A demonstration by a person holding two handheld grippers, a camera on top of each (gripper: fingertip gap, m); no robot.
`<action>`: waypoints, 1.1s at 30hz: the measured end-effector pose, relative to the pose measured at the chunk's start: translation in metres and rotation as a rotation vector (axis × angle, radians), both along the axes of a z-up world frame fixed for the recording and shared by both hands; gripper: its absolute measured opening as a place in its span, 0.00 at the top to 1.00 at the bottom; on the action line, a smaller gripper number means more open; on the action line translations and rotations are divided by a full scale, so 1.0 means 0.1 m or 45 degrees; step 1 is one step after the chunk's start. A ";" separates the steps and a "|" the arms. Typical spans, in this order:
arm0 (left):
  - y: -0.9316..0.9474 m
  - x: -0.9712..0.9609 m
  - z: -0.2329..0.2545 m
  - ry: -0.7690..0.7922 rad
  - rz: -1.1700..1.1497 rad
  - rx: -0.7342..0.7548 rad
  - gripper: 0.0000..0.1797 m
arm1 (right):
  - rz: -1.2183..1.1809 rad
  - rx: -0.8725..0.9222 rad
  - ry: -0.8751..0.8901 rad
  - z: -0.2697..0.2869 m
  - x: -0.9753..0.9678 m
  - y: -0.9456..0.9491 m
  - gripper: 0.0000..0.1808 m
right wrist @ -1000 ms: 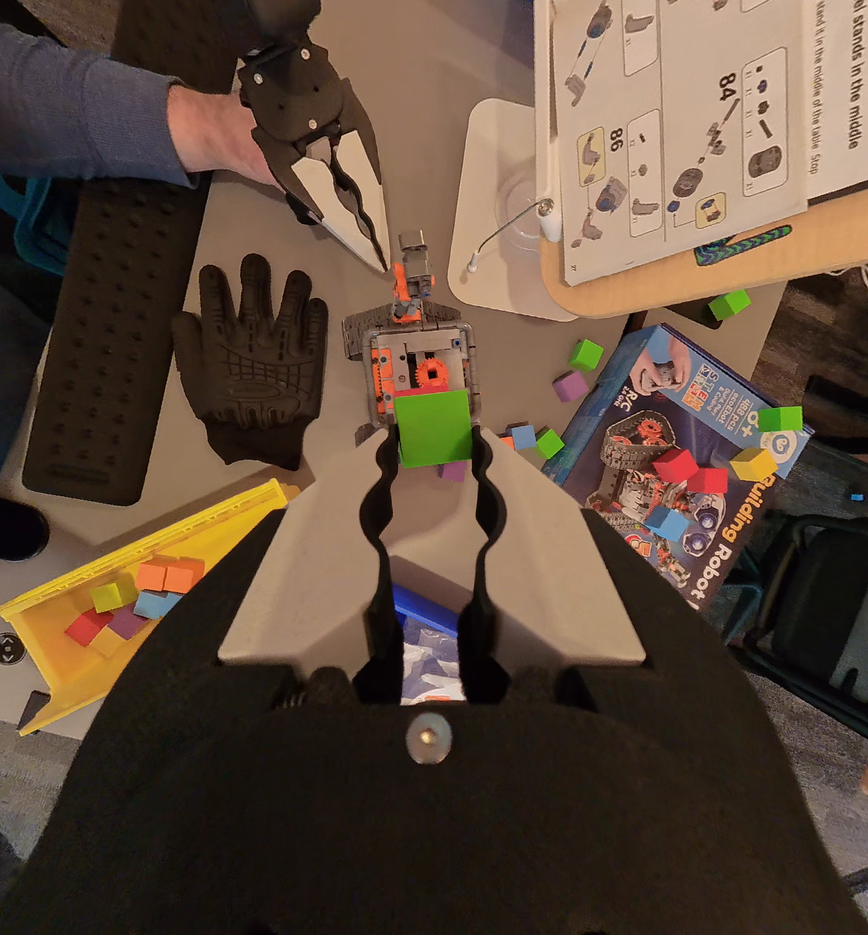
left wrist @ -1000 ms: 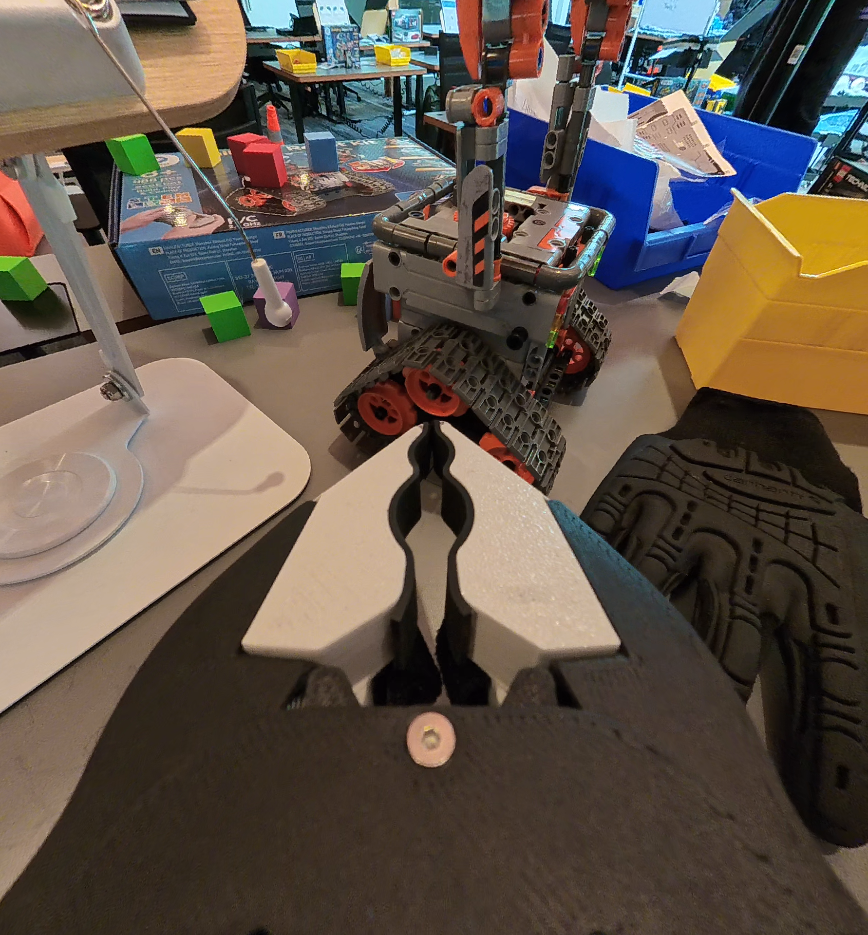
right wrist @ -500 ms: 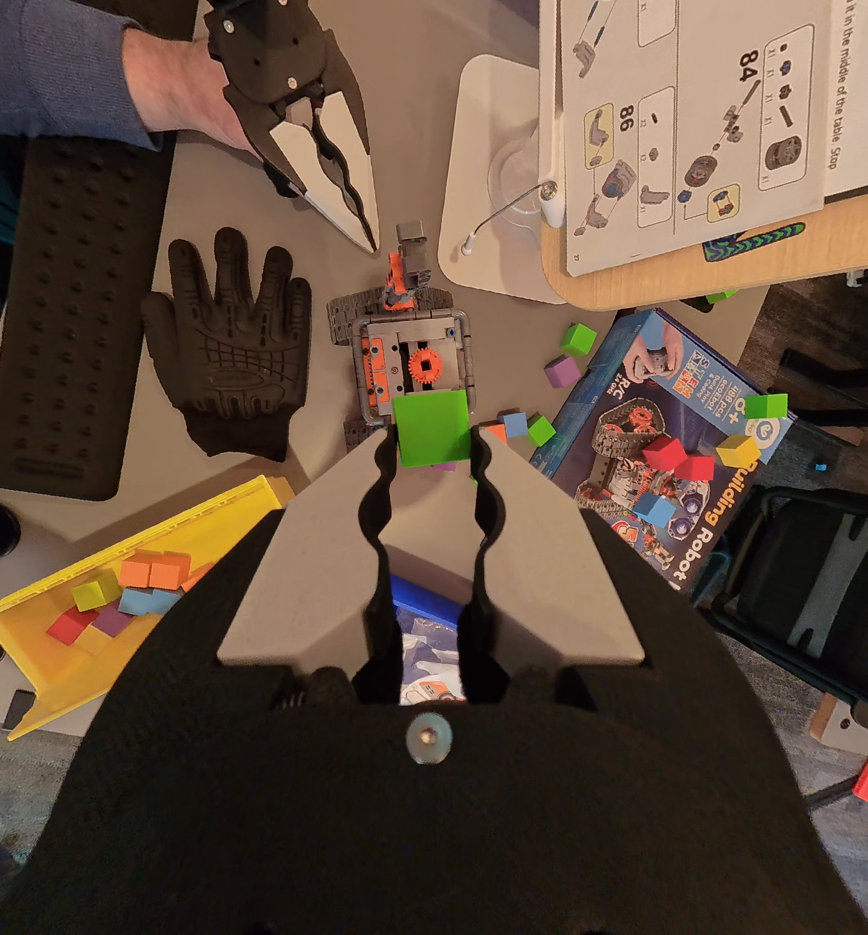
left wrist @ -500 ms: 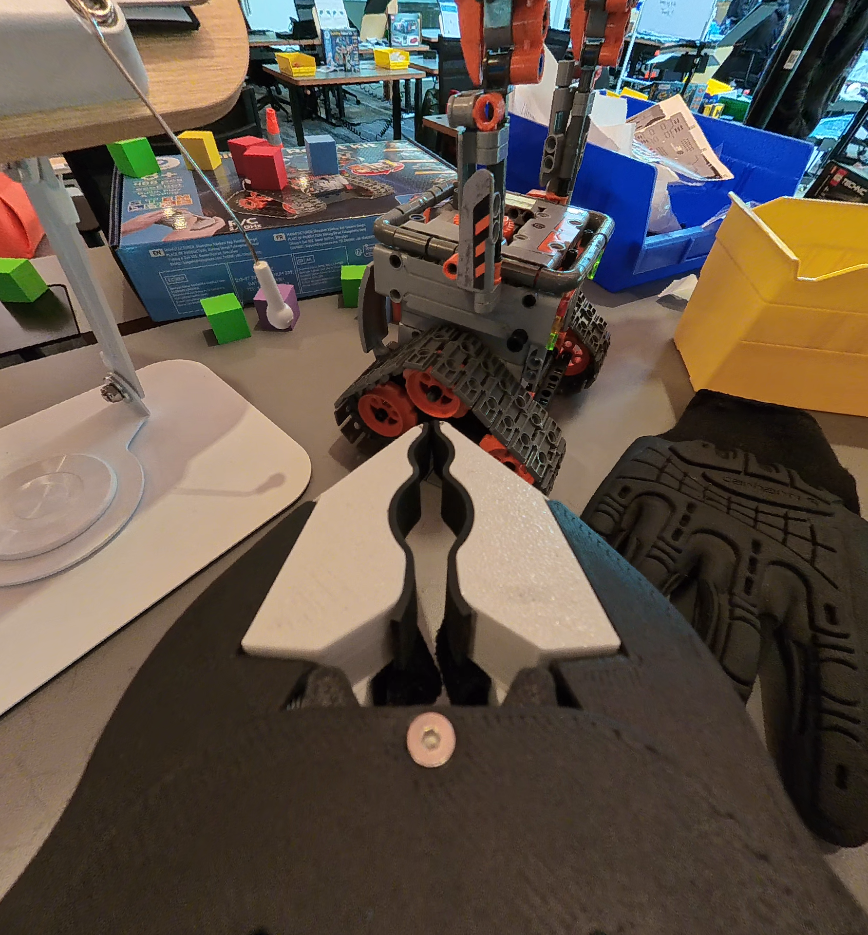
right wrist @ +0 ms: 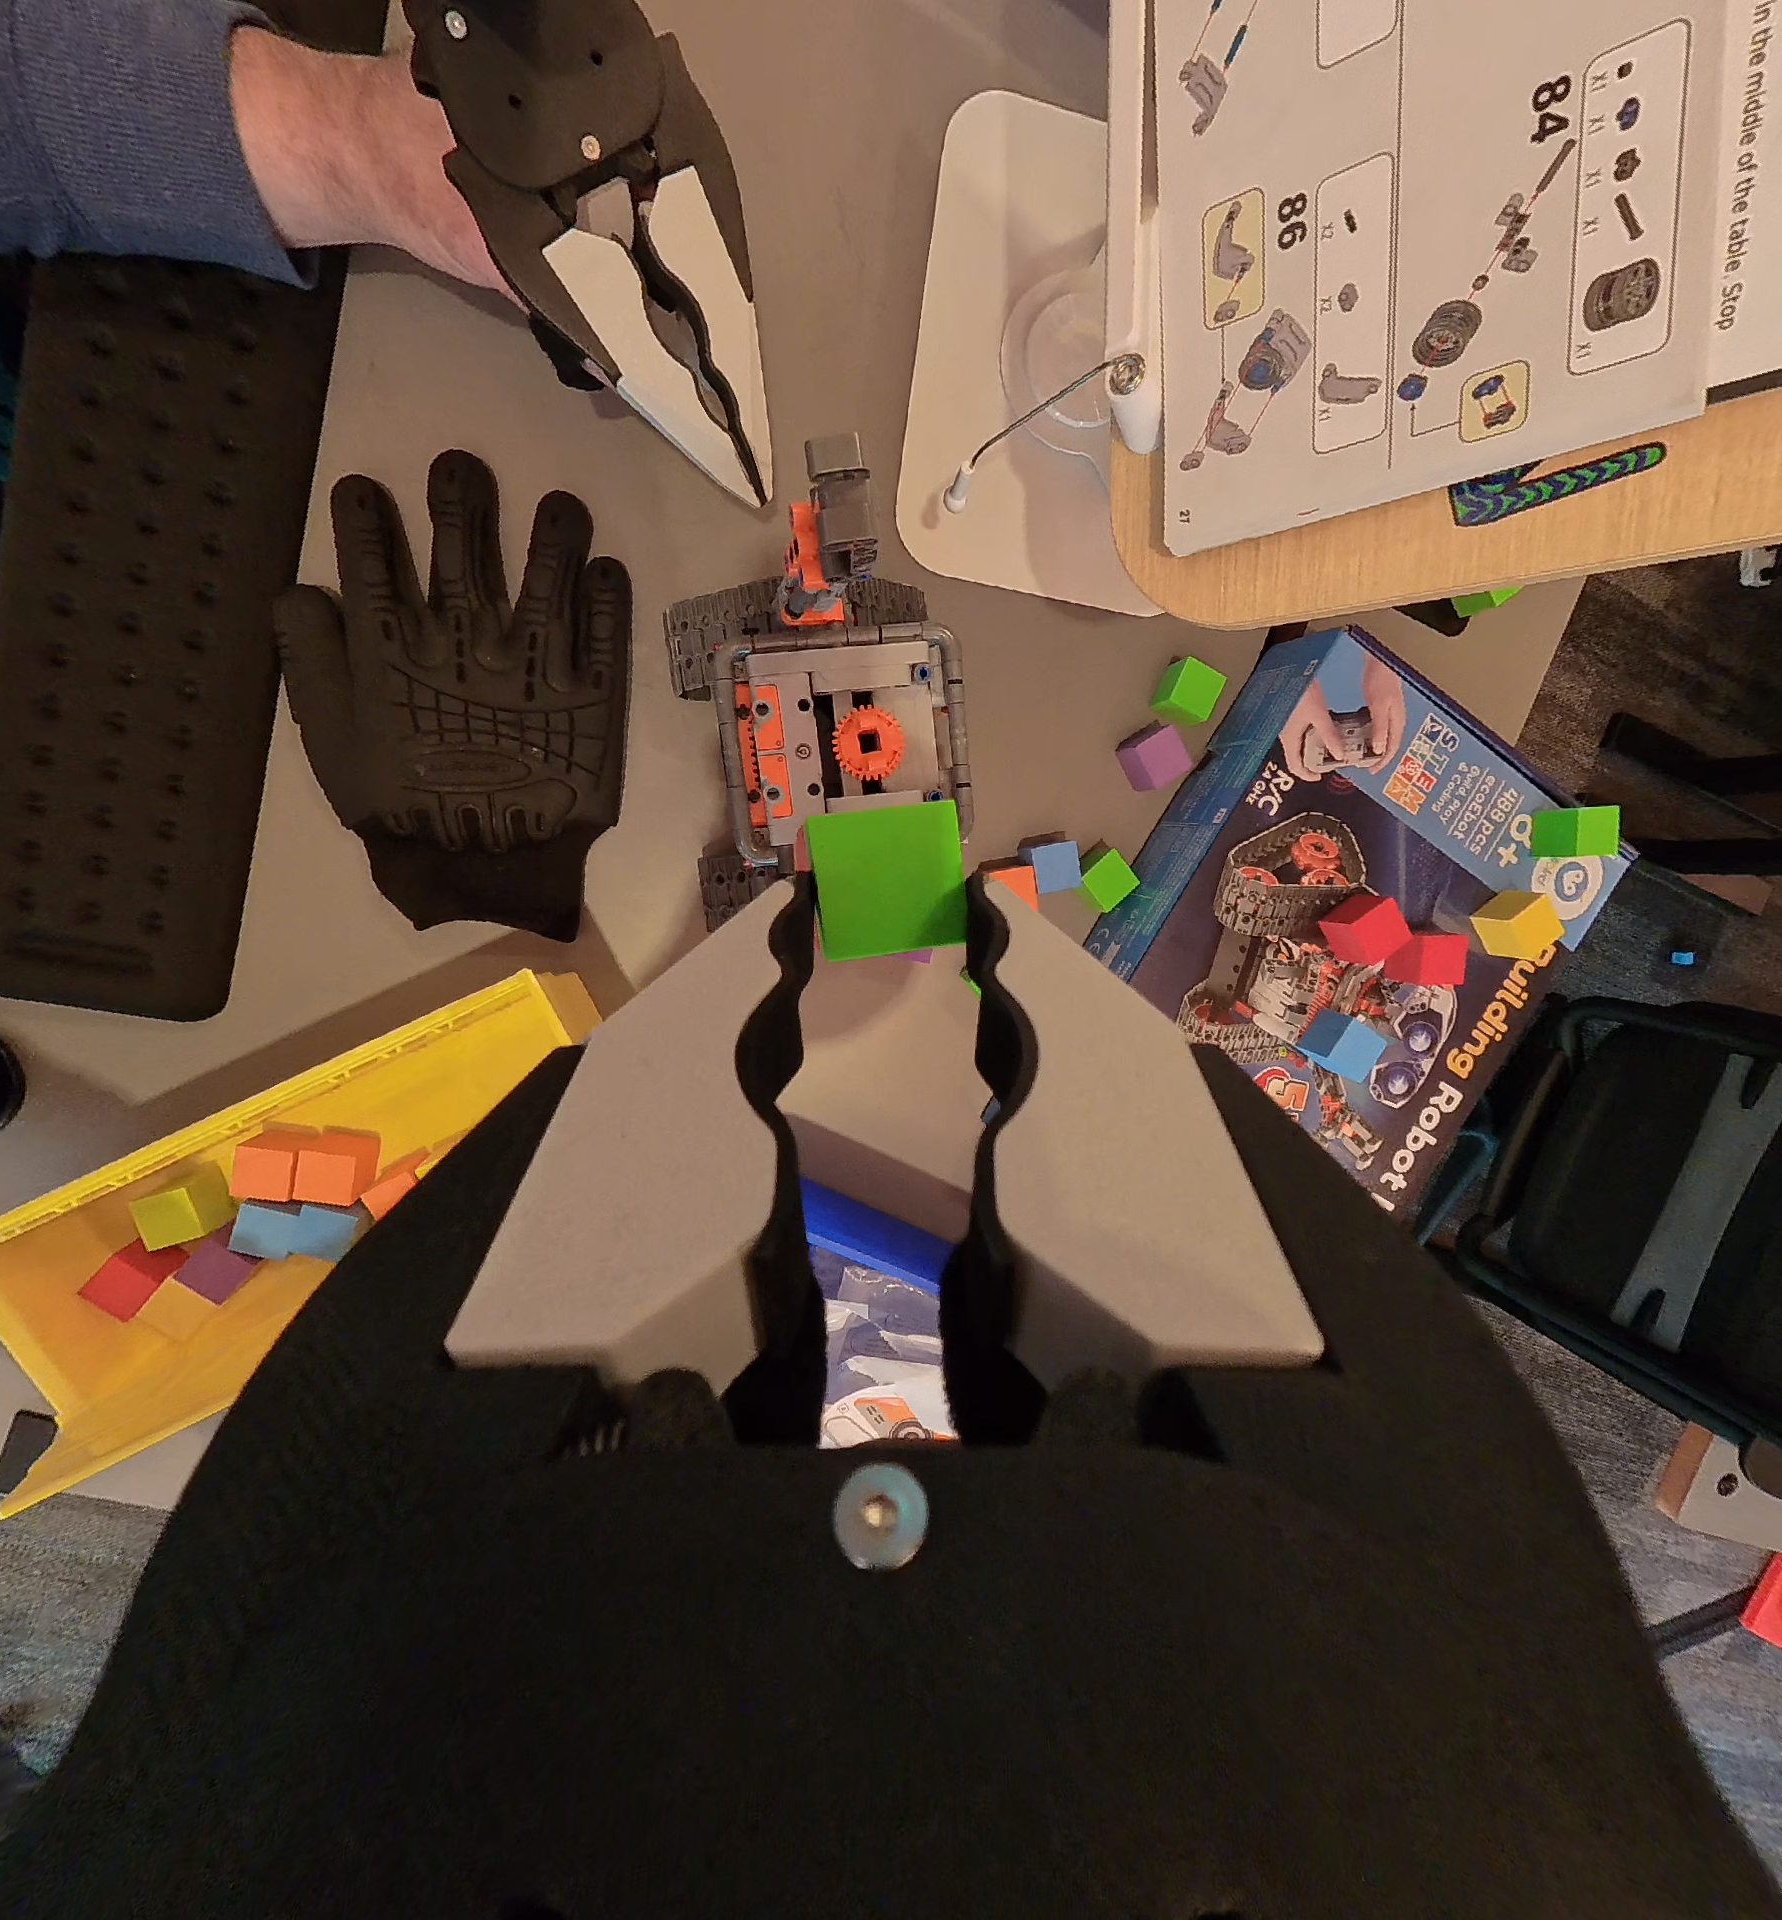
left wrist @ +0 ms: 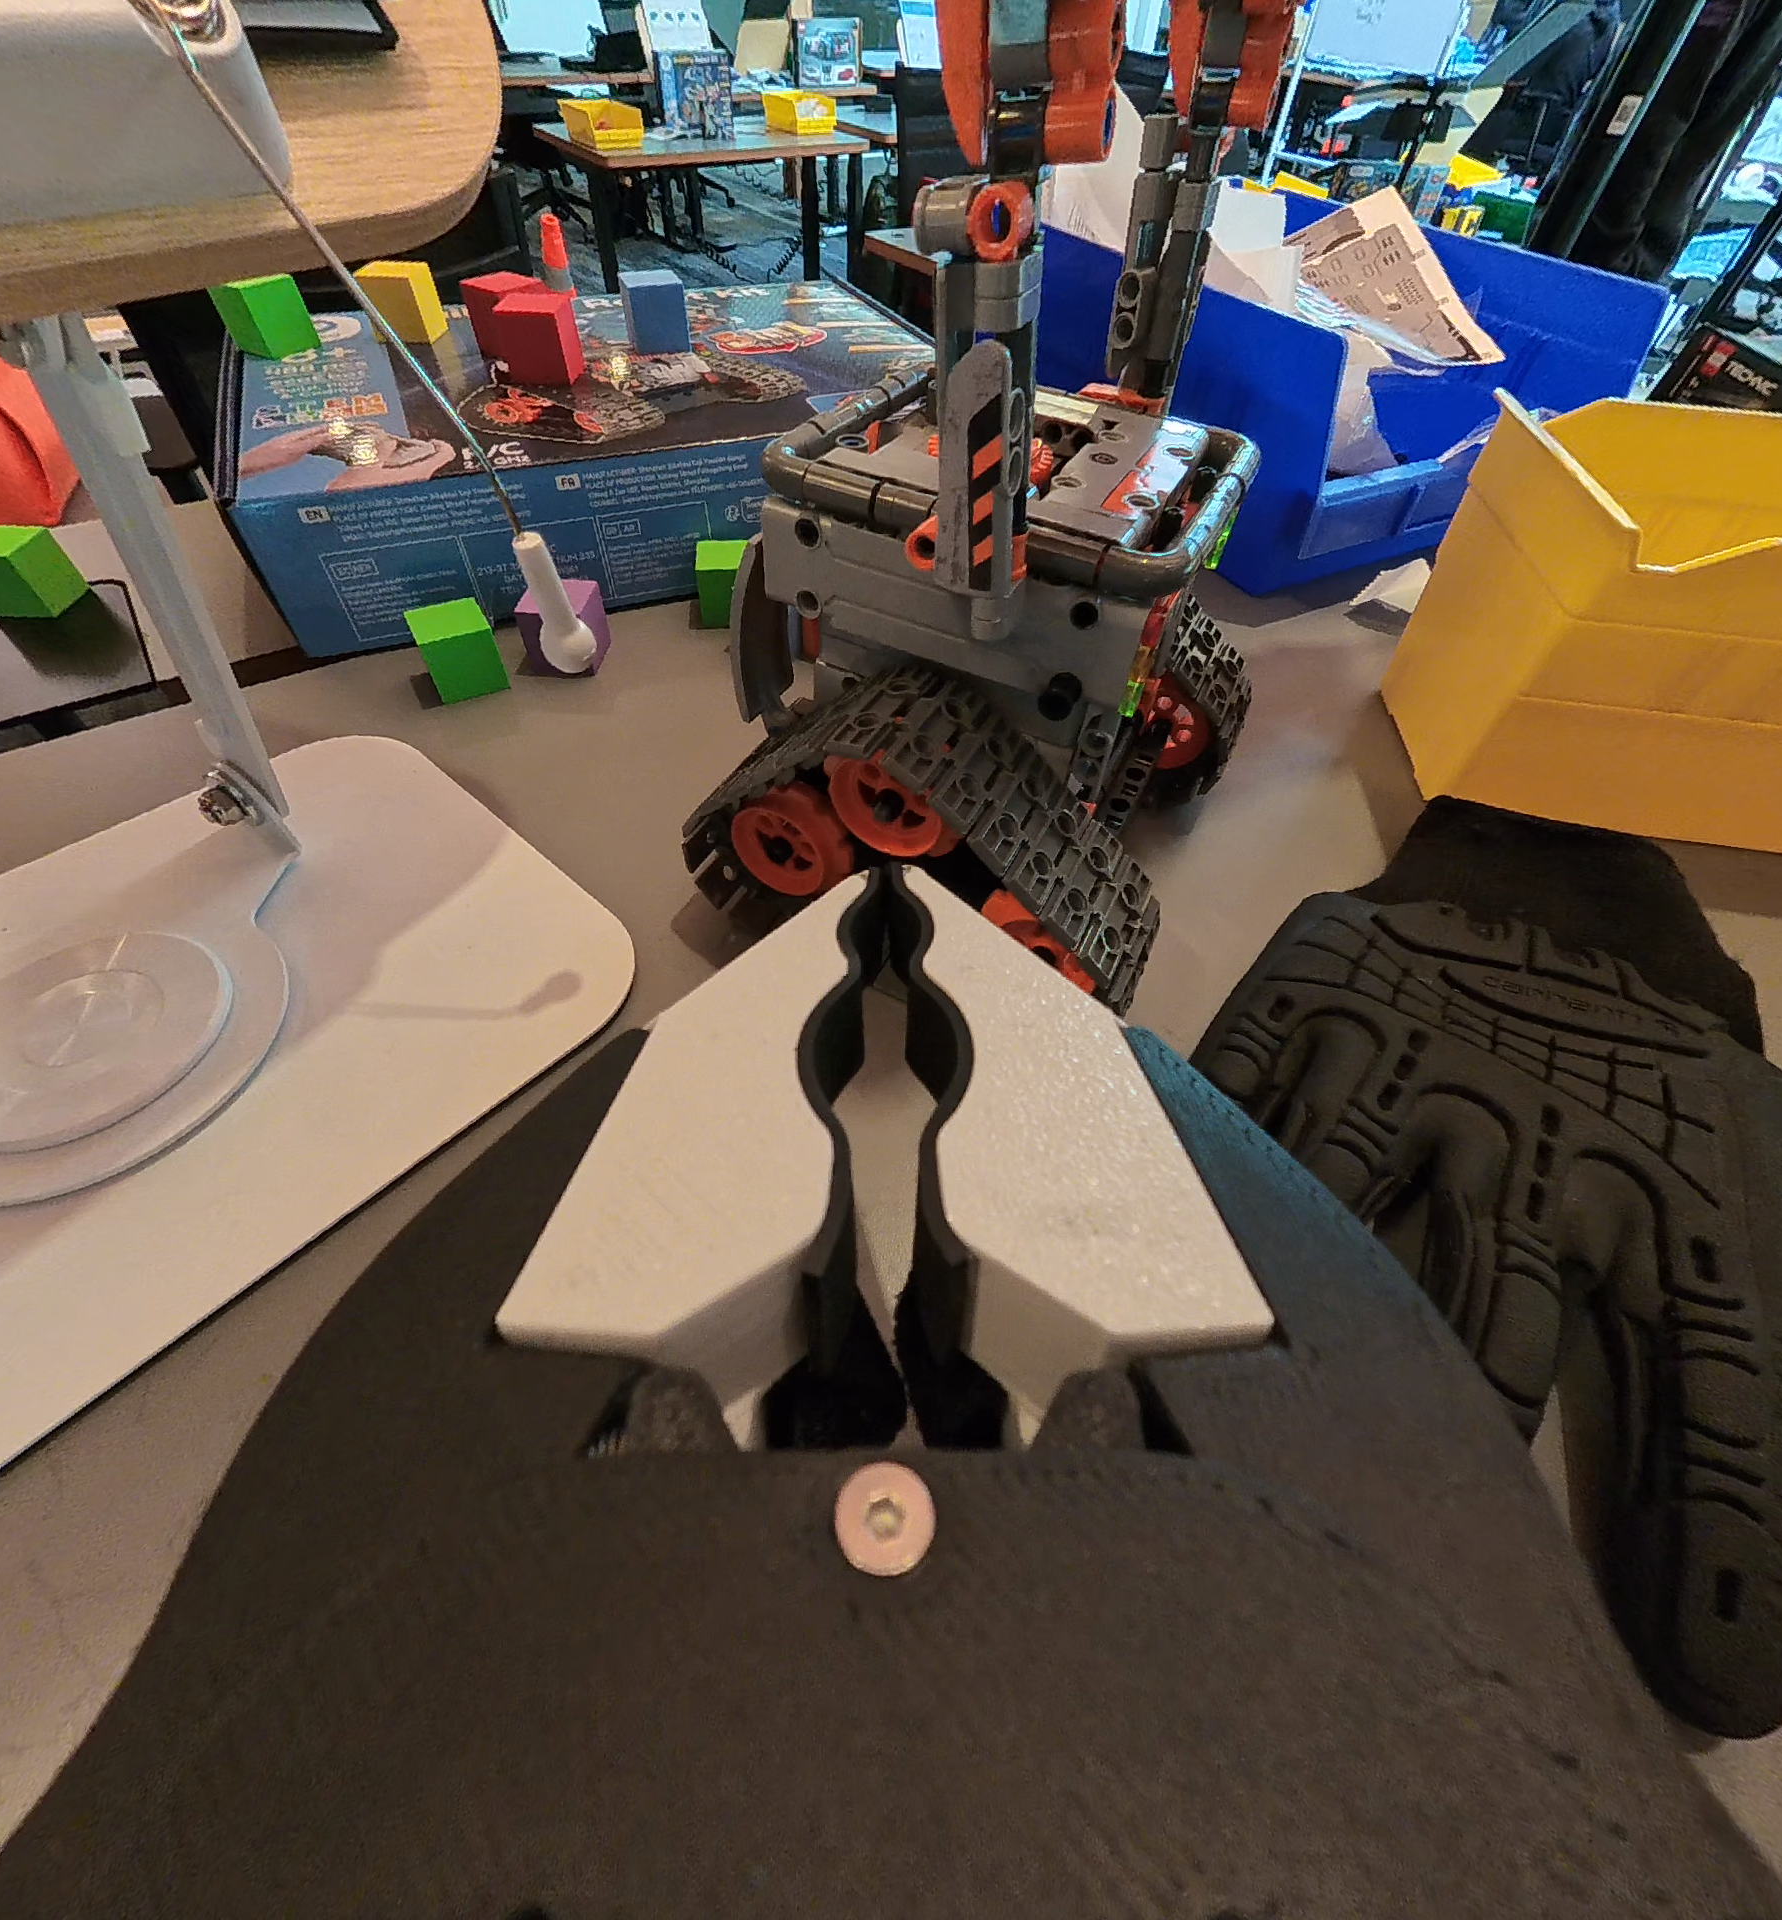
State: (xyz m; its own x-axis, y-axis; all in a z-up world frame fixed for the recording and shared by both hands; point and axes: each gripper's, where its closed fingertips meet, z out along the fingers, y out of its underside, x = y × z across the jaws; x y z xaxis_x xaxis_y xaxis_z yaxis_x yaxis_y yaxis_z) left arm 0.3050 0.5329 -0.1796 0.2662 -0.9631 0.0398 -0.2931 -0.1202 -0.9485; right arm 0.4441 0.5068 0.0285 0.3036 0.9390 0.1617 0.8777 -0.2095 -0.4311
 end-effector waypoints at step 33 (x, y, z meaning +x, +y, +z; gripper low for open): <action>0.03 -0.01 -0.09 0.027 0.007 -0.031 1.00 | -0.799 0.081 0.088 -1.95 1.72 2.26 0.68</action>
State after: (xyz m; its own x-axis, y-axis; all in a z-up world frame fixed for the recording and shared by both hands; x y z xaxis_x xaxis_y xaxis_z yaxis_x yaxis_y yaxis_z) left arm 0.3044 0.5357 -0.1881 0.2723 -0.9605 0.0573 -0.3121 -0.1445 -0.9390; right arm 0.6165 0.7325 -0.1661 0.8050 0.5679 0.1715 0.5656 -0.6475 -0.5107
